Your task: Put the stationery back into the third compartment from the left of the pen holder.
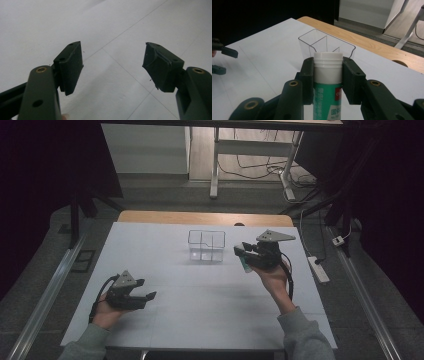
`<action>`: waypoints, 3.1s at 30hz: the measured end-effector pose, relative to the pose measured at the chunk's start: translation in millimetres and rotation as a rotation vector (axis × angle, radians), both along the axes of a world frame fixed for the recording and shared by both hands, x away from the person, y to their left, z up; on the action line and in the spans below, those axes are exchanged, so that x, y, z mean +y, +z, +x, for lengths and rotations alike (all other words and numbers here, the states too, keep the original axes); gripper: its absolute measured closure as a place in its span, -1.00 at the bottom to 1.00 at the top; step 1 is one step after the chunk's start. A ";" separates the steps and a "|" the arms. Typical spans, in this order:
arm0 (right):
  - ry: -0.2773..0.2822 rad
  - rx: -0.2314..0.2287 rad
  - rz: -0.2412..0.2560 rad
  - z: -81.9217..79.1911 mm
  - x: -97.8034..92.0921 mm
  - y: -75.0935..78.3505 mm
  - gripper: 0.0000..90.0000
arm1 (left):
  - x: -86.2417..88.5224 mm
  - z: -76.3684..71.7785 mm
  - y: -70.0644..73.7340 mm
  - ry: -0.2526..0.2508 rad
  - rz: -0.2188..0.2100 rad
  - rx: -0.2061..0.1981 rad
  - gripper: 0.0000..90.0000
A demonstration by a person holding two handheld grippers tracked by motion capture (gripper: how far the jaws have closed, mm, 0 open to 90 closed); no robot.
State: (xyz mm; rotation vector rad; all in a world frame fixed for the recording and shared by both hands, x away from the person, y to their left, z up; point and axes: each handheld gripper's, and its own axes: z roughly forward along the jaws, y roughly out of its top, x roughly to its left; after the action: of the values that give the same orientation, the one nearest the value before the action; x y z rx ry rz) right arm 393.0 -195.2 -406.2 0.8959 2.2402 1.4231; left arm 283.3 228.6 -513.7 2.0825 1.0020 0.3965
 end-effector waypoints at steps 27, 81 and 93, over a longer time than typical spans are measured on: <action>-0.016 -0.054 0.064 30.6 26.3 10.6 0.42 | 0.7 0.2 -0.1 -0.002 -0.002 -0.001 -0.30; -0.064 -0.042 0.112 103.1 77.0 -15.4 0.42 | 2.7 0.7 -1.7 -0.002 -0.007 0.003 -0.31; -0.062 -0.040 0.077 100.7 78.0 -19.5 0.10 | 3.7 0.5 -2.9 0.002 -0.007 0.007 -0.31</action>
State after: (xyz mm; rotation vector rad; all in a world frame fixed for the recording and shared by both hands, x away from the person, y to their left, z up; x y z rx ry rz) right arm 493.7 -117.2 -425.7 0.9441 2.1229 1.4946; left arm 283.8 232.3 -516.6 2.0780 1.0086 0.3866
